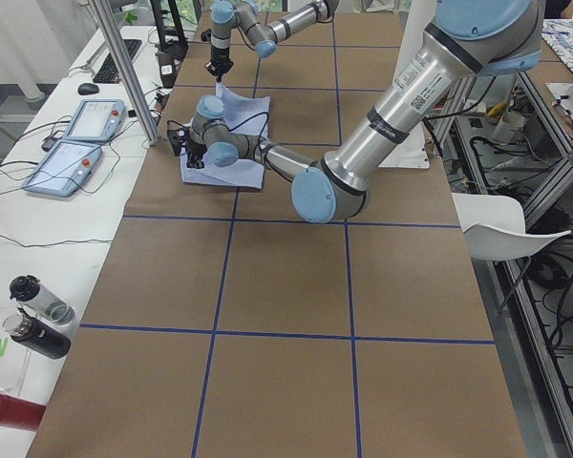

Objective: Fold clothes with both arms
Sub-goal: 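Lay the hem down near the collar and open both grippers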

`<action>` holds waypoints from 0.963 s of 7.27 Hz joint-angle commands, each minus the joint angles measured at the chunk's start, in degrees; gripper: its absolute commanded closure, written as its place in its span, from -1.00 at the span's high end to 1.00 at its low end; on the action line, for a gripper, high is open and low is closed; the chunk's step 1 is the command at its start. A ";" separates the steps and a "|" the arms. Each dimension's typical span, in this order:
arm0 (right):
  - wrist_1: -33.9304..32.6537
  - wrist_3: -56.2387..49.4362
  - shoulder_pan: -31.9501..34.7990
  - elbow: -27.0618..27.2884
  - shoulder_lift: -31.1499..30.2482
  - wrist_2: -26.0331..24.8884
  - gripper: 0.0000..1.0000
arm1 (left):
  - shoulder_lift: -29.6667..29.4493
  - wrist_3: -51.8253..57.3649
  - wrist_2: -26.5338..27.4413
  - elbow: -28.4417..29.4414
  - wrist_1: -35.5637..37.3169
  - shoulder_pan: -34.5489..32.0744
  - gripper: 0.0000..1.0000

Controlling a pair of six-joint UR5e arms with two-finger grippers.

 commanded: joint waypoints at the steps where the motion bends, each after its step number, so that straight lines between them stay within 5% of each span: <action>1: 0.88 -0.03 -0.55 -0.86 0.06 -0.67 -1.00 | -0.15 0.04 0.02 1.58 -1.76 0.50 -1.00; 7: 5.19 -0.03 -2.04 -6.82 1.46 -4.09 -1.00 | -2.61 1.00 3.01 7.91 -3.78 1.55 -1.00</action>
